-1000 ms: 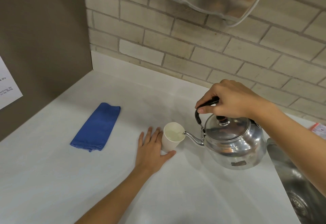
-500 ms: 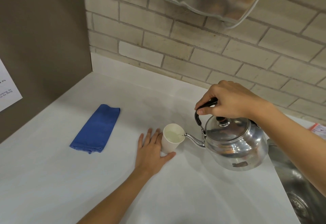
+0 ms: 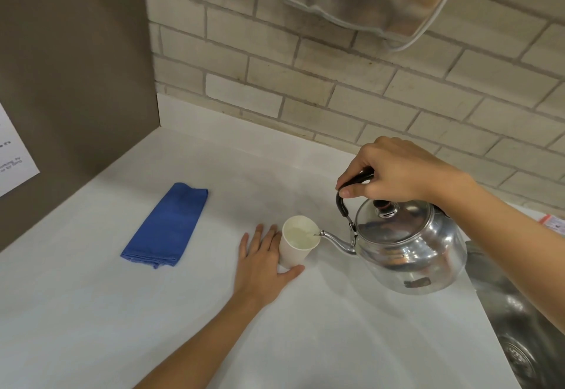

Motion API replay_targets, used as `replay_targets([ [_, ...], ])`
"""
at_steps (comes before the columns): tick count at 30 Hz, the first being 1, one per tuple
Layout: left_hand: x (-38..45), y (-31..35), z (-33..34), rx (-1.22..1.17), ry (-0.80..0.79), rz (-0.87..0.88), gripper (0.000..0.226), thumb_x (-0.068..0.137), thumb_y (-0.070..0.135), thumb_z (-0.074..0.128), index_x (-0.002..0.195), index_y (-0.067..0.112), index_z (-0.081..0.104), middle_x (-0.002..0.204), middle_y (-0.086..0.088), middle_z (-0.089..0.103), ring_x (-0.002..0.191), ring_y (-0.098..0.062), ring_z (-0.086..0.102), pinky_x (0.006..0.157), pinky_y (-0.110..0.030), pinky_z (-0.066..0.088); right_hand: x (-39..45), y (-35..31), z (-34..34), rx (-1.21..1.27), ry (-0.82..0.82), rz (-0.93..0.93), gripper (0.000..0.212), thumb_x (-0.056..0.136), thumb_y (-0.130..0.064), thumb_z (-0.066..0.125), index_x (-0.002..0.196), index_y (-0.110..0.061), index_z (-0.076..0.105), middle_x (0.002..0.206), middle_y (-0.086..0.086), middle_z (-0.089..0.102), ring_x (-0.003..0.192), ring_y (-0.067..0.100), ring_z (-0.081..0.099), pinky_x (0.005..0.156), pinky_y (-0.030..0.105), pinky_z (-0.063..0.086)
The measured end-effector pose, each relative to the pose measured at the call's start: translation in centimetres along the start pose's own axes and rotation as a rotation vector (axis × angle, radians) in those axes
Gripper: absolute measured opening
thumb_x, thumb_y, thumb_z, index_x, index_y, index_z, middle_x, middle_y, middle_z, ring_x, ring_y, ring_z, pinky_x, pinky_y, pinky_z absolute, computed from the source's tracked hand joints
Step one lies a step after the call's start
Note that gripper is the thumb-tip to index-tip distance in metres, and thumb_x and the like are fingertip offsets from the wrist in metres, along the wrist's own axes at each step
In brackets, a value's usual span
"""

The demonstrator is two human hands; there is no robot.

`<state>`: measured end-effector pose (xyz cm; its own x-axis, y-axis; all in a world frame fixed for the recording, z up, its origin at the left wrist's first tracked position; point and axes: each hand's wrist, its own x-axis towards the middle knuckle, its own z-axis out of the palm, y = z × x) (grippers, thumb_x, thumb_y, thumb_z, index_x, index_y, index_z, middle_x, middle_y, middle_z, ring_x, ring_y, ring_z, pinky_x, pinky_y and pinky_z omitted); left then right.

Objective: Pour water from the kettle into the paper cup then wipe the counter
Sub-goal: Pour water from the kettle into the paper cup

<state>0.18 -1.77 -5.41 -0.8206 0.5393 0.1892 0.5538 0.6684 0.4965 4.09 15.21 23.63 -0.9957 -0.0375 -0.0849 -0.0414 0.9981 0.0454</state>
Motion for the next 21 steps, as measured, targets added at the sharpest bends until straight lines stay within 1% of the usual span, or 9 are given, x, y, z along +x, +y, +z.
replay_targets([
  [8, 0.03, 0.00, -0.01, 0.012, -0.013, -0.002, 0.092, 0.080, 0.078, 0.039, 0.151, 0.021, 0.024, 0.161, 0.009, 0.023, 0.152, -0.017, 0.004, 0.123, -0.044, 0.000, 0.00, 0.08, 0.15, -0.005, 0.006, -0.004, 0.015, 0.078, -0.052, 0.072, 0.092, -0.049, 0.075, 0.088, -0.023, 0.071, 0.083, 0.007, 0.063, 0.067, 0.029, 0.050],
  [16, -0.01, 0.03, -0.08, 0.014, -0.005, 0.002, 0.093, 0.081, 0.077, 0.040, 0.152, 0.021, 0.023, 0.161, 0.008, 0.024, 0.152, -0.017, 0.005, 0.123, -0.043, 0.001, -0.04, -0.02, 0.01, 0.002, -0.004, -0.001, 0.015, 0.078, -0.051, 0.072, 0.092, -0.049, 0.075, 0.088, -0.024, 0.071, 0.084, 0.006, 0.063, 0.071, 0.033, 0.054],
  [21, -0.02, -0.01, -0.07, 0.013, -0.006, 0.000, 0.093, 0.081, 0.078, 0.040, 0.152, 0.020, 0.023, 0.161, 0.007, 0.024, 0.152, -0.017, 0.005, 0.123, -0.044, 0.001, 0.09, -0.04, 0.04, -0.013, -0.002, -0.012, 0.015, 0.078, -0.051, 0.072, 0.092, -0.049, 0.075, 0.084, -0.023, 0.070, 0.080, 0.008, 0.062, 0.067, 0.031, 0.051],
])
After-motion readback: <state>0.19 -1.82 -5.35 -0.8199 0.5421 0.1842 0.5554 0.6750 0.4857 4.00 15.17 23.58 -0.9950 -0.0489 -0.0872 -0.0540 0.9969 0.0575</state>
